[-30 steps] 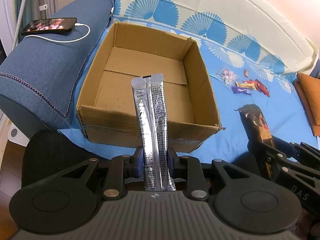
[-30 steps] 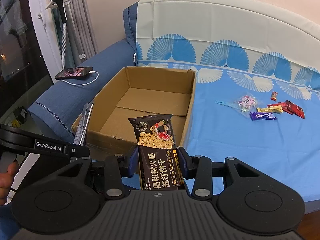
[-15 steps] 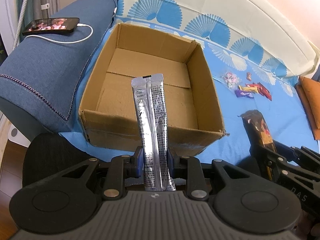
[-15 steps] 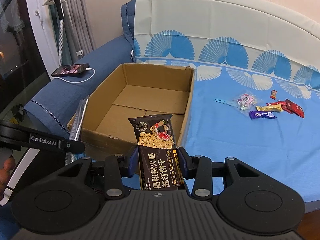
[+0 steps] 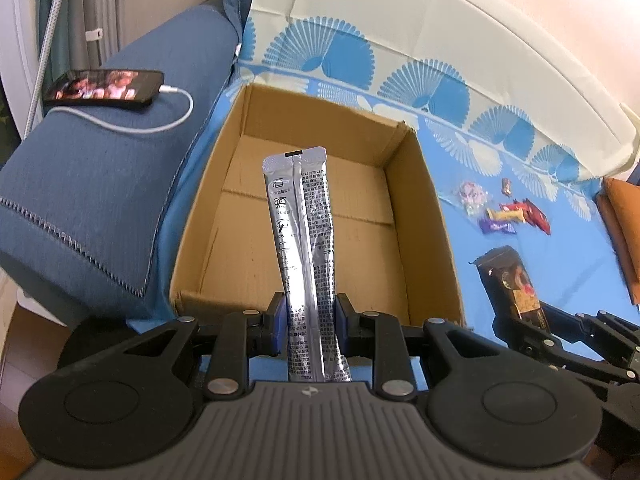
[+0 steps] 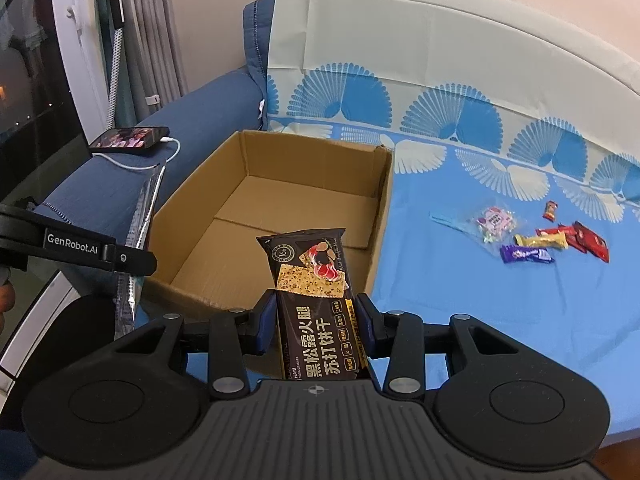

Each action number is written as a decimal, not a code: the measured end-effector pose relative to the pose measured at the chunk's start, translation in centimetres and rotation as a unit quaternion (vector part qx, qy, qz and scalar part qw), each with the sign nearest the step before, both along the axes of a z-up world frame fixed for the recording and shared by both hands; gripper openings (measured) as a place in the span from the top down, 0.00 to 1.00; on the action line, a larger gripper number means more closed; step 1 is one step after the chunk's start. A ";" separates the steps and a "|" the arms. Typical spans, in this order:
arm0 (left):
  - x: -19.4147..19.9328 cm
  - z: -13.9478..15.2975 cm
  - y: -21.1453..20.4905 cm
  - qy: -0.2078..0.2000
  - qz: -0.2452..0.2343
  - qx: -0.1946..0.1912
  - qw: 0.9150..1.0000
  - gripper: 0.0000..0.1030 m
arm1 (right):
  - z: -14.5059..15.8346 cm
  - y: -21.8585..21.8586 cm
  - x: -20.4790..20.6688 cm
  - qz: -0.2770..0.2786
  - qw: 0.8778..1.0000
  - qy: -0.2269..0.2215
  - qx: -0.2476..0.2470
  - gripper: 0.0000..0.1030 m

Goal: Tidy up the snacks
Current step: 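Carry the silver pack and biscuit bar over the cardboard box with both tools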

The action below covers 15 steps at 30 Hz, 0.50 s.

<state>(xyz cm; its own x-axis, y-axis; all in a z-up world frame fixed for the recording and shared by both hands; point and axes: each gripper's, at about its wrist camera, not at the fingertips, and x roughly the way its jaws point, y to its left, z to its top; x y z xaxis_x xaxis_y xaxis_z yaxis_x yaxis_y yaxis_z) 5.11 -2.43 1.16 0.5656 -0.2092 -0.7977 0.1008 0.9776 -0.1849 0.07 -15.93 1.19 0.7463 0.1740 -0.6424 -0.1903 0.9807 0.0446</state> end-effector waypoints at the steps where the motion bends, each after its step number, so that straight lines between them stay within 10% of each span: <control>1: 0.3 0.0 -0.1 -0.002 0.000 0.002 1.000 0.74 | 0.0 0.2 0.5 0.000 1.000 0.000 -0.002 0.58; 15: 7.3 -3.0 -1.1 0.023 -0.004 0.018 1.000 0.73 | -1.6 2.9 8.6 0.007 1.000 0.023 0.007 0.58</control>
<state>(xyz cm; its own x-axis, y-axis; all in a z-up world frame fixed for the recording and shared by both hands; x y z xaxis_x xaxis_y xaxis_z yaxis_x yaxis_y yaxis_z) 12.45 -3.53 -1.81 0.5263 -0.1839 -0.8302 0.1001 0.9829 -0.1544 8.72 -13.01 -0.43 0.7131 0.1943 -0.6736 -0.2021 0.9770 0.0679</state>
